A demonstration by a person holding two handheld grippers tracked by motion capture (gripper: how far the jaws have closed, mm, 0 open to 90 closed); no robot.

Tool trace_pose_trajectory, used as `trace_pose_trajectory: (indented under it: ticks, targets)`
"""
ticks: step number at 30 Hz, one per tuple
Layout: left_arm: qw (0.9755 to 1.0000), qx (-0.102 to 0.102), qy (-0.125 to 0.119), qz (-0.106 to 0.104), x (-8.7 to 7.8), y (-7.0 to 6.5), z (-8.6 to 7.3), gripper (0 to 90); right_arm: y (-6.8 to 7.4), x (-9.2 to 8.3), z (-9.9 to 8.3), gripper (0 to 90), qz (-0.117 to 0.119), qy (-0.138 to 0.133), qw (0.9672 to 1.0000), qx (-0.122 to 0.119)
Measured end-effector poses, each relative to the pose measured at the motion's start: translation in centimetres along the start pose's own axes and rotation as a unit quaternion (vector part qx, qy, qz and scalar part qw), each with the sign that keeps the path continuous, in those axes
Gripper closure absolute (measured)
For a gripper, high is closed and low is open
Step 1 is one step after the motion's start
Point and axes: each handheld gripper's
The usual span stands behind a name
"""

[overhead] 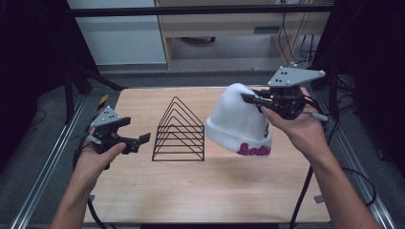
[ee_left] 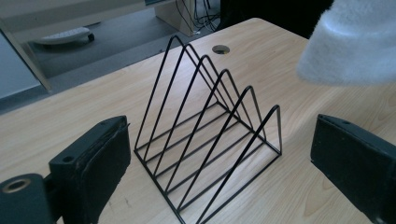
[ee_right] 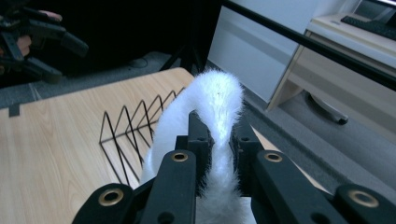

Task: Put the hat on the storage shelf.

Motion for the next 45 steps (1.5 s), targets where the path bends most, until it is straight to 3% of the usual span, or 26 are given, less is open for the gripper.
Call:
trace_pose_trajectory:
  ticks: [4, 7, 13, 19, 37, 45]
  targets:
    - [1.0000, 0.008, 0.002, -0.003, 0.2, -0.2, 0.8, 5.1, 0.1, 0.2, 1.2, 82.2, 0.003, -0.016, 0.9999, 0.001]
    - [0.9998, 0.009, -0.004, -0.016, 0.4, -0.6, 1.3, 6.1, 0.3, 0.8, 2.6, 82.2, 0.004, -0.027, 0.9996, -0.004]
    - [0.9996, 0.024, -0.001, -0.017, 0.8, -1.1, 2.2, 6.2, 0.7, 1.4, 4.7, 82.2, 0.009, -0.047, 0.9988, -0.006]
    - [0.9993, 0.028, -0.007, -0.022, 1.1, -1.3, 2.8, 7.6, 1.5, 2.2, 6.1, 82.2, 0.018, -0.054, 0.9983, -0.013]
    - [0.9991, 0.029, -0.001, -0.031, 1.9, -1.4, 3.0, 8.8, 2.7, 3.8, 7.9, 82.2, 0.031, -0.060, 0.9975, -0.021]
    - [0.9991, 0.024, -0.010, -0.033, 1.8, -1.2, 3.2, 8.3, 2.9, 4.2, 9.0, 82.2, 0.037, -0.067, 0.9968, -0.021]
Point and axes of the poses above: each handheld gripper's, and its own axes: x roughly forward along the jaws, z roughly out of its top, y roughly to its left, and after that the axes turned 9 degrees about -z, right-handed
